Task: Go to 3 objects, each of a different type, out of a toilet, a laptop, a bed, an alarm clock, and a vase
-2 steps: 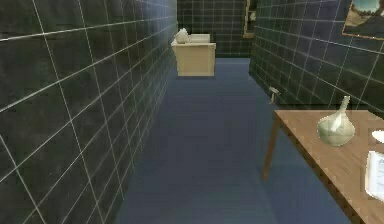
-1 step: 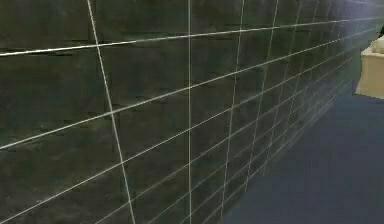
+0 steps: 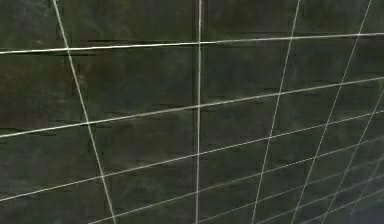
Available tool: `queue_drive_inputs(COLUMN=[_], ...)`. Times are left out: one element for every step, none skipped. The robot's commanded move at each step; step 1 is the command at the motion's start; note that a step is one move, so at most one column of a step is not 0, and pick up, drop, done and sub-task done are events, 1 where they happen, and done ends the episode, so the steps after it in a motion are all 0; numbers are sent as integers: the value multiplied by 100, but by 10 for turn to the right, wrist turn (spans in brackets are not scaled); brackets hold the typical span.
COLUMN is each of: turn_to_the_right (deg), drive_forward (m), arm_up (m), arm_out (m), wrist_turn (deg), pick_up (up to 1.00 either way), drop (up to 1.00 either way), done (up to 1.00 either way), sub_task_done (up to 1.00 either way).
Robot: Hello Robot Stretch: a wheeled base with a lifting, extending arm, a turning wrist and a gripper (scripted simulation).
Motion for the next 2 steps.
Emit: queue_drive_inputs(turn_to_the_right=[0, 450], drive_forward=[5, 0], arm_up=[0, 0], arm_out=[0, 0], wrist_turn=[0, 0], pick_up=[0, 0], drop=[0, 0], done=[0, 0], sub_task_done=[0, 0])
